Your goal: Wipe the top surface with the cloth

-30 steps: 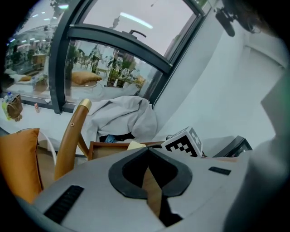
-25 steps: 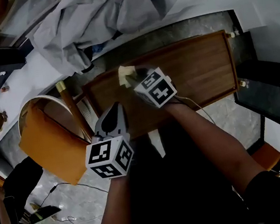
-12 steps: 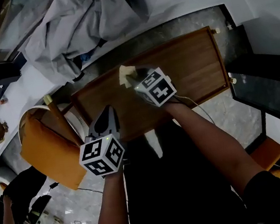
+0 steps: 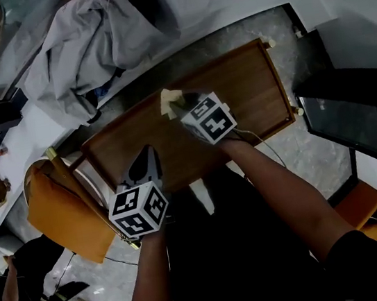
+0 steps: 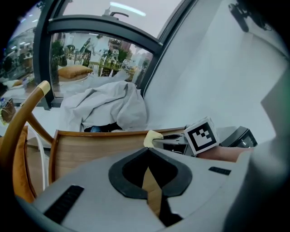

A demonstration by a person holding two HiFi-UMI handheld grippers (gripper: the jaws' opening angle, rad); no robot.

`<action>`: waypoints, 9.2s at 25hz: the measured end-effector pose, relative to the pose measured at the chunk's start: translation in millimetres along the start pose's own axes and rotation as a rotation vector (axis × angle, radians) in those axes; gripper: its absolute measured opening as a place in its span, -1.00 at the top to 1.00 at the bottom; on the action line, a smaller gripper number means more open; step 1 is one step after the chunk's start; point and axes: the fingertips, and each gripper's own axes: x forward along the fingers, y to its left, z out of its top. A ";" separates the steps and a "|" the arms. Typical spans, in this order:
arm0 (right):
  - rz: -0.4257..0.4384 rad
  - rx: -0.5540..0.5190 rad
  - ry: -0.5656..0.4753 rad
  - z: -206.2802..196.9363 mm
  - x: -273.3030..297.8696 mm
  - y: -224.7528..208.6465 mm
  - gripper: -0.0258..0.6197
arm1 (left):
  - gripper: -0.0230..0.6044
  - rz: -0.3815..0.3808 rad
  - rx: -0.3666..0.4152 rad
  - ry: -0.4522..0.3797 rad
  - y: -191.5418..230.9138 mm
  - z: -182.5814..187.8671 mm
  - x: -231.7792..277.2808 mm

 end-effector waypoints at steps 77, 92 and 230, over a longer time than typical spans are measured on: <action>-0.588 0.167 -0.155 3.0 -139.4 -154.8 0.66 | 0.89 -0.049 0.029 -0.068 -21.4 11.3 -46.1; 0.019 -0.079 -0.166 69.7 35.6 220.1 0.66 | 0.89 0.039 -0.111 -0.192 108.7 -0.2 -156.8; 0.079 -0.288 -0.078 59.9 -25.3 168.9 0.67 | 0.89 -0.026 -0.072 -0.176 35.3 0.1 -149.7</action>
